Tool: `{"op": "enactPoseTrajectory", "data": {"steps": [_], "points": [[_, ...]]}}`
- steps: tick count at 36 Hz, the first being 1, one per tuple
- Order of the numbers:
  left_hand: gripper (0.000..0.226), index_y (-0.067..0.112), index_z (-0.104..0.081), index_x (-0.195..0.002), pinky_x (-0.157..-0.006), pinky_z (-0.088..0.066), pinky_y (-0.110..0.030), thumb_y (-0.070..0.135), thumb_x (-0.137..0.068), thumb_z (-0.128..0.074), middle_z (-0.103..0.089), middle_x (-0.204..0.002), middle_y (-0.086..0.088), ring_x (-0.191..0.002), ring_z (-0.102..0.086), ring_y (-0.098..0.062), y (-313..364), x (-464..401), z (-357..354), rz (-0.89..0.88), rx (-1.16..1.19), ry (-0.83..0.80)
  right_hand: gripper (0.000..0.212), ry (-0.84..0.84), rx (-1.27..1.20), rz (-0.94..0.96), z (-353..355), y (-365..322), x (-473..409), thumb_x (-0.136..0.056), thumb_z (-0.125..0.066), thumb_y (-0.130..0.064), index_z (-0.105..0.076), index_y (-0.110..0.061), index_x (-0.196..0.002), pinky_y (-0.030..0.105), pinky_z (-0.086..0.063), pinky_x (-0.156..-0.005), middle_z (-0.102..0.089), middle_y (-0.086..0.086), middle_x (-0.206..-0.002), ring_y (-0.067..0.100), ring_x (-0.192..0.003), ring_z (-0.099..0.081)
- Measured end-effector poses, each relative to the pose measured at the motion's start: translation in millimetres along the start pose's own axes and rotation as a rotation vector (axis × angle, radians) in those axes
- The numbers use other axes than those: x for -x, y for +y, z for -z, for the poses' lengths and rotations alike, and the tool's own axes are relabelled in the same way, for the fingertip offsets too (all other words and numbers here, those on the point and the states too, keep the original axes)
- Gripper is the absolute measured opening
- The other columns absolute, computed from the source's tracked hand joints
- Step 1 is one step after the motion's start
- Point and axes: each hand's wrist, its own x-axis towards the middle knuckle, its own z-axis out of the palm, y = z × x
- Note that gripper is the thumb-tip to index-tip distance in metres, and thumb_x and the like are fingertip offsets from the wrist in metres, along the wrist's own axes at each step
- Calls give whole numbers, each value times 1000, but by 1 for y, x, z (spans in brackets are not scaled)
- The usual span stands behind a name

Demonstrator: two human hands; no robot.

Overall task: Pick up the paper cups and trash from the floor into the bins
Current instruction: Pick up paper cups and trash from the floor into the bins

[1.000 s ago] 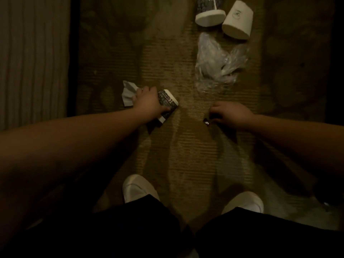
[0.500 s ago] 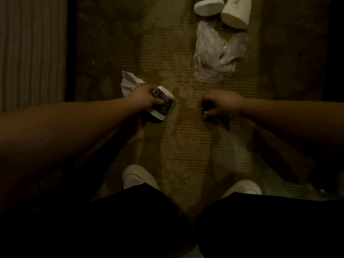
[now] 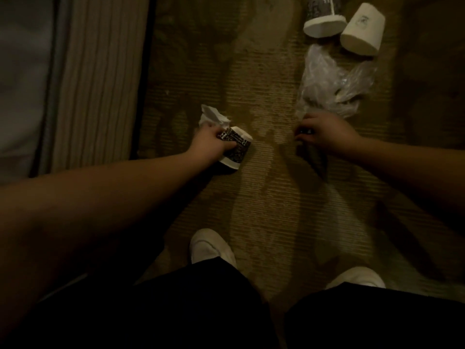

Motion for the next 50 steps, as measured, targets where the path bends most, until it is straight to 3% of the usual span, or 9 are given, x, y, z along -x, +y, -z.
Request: {"op": "enactPoseTrajectory", "data": {"steps": [4,7,14,21,27,33,38,43,50], "points": [[55,6,-60,-131,-115,-25,-27,25,-83,-79,-32,-150,-3,-133,-34,-18,7,-18,17,-26,1,106,16,95,27,81,6,-12,-7,-83,-79,-23,-76,-12,-95,39,-48,-71,-64,12,-93,33,-86,-61],[57,12,-57,-136,-113,-37,-39,24,-84,-77,-34,-150,-7,-134,-43,-27,14,-28,24,26,20,11,15,139,112,143,7,-20,-5,-80,-81,-22,-77,-13,-92,41,-45,-75,-64,14,-96,37,-88,-59],[53,14,-51,-140,-93,-49,-34,21,-91,-71,-53,-136,-12,-120,-58,-27,24,-39,22,68,-5,-49,16,109,207,-67,28,-16,2,-85,-74,-35,-76,-25,-97,56,-30,-101,-55,8,-138,42,-129,-40],[48,9,-54,-134,-84,-48,-33,22,-91,-71,-63,-125,-11,-104,-61,-23,19,-33,18,143,26,-84,11,201,-27,-372,79,1,-31,-89,-69,-40,-70,-34,-98,58,-18,-116,-25,-2,-161,33,-148,-16],[61,8,-49,-136,-91,-51,-38,21,-85,-78,-61,-129,-12,-114,-61,-28,21,-30,17,188,36,-78,15,-225,-27,-497,60,21,-44,-94,-63,-40,-66,-38,-108,43,-42,-96,-39,1,-149,23,-118,-46],[57,10,-51,-138,-82,-47,-33,18,-87,-75,-60,-129,-12,-103,-61,-23,29,-31,22,186,-42,-165,16,-140,33,-332,28,19,-15,-94,-63,-32,-70,-30,-109,34,-41,-85,-50,-8,-103,19,-101,-55],[53,11,-54,-138,-81,-47,-33,20,-89,-73,-62,-128,-13,-95,-59,-21,33,-34,23,172,-103,-206,15,-56,-38,-298,19,24,0,-95,-62,-25,-65,-24,-109,32,-46,-81,-62,-1,-108,19,-100,-60],[47,15,-60,-131,-73,-48,-29,19,-87,-75,-64,-102,-1,-81,-59,-12,42,-38,21,137,-64,-187,61,174,-278,-516,35,33,0,-94,-63,-25,-35,-29,-149,40,-50,-91,-57,7,-138,27,-115,-60],[41,18,-65,-125,-86,-52,-33,16,-86,-75,-70,-110,-6,-94,-67,-20,74,-49,20,92,117,-203,28,9,-26,-457,39,54,23,-97,-56,-16,-66,-13,-123,35,-42,-93,-54,10,-134,28,-119,-54]]}}
